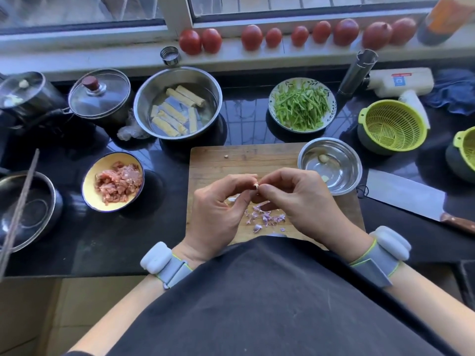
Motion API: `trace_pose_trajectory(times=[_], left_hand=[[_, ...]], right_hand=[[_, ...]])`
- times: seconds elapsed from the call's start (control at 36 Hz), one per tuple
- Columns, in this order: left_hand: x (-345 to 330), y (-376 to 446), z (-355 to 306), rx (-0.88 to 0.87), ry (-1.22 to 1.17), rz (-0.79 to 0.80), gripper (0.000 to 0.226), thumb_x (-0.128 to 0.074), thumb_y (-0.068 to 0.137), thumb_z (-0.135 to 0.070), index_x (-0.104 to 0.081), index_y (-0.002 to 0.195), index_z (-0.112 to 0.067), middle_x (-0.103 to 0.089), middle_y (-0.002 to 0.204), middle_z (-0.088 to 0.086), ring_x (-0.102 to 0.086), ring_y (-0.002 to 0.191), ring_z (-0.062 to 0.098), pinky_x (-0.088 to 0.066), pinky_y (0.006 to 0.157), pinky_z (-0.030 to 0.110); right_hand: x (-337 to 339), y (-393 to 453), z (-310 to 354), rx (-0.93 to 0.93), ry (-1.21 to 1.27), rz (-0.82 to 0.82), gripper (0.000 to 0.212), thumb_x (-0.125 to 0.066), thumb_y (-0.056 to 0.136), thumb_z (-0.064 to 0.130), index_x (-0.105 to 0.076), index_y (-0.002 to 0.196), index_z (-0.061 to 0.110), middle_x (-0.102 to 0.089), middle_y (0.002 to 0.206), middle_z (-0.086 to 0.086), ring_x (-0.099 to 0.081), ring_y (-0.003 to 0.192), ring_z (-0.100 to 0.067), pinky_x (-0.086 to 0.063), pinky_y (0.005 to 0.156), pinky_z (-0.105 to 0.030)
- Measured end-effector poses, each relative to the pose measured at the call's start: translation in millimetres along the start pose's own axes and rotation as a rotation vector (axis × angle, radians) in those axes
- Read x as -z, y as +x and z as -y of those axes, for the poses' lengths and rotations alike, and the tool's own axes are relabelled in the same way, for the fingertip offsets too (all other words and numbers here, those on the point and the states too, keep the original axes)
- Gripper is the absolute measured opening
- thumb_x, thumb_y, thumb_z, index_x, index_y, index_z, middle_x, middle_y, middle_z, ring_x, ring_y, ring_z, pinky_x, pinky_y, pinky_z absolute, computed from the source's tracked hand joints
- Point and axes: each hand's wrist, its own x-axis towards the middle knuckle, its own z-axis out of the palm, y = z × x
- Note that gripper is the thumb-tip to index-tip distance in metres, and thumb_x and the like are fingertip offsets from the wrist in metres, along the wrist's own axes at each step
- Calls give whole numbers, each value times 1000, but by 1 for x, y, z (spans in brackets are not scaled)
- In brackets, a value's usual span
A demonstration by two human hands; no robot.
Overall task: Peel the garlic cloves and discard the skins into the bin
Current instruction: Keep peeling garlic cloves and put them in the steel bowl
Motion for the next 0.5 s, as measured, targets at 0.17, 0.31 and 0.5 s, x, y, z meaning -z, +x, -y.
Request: trace_pose_trajectory(times=[0.17, 0.31, 0.5], left_hand=[[1, 2, -1, -48, 54, -13, 15, -73, 89, -2, -75, 104, -4, -76, 103, 2, -73, 98, 17, -59, 86, 42], [3, 3, -2, -79, 96, -11, 14, -74, 87, 1, -76, 101, -3, -76, 102, 3, -73, 99, 17, -58, 87, 40], [5, 6, -3, -220, 221, 0, 12, -77, 84, 3, -78, 94, -3, -75, 96, 2, -72, 95, 14, -57, 84, 34]], right_hand=[[1, -2, 2, -8, -26, 6, 7, -69, 93, 4, -75, 91, 7, -77, 82, -5, -77, 77, -19, -64, 73, -38], [2, -3, 7, -51, 29, 27, 8, -67, 94, 3, -75, 92, 6, -78, 83, -8, -77, 78, -20, -63, 71, -33], [2, -1, 8, -73, -27, 21, 10, -65, 94, 1, -73, 88, 3, -77, 80, -13, -77, 74, -23, -64, 73, -41]])
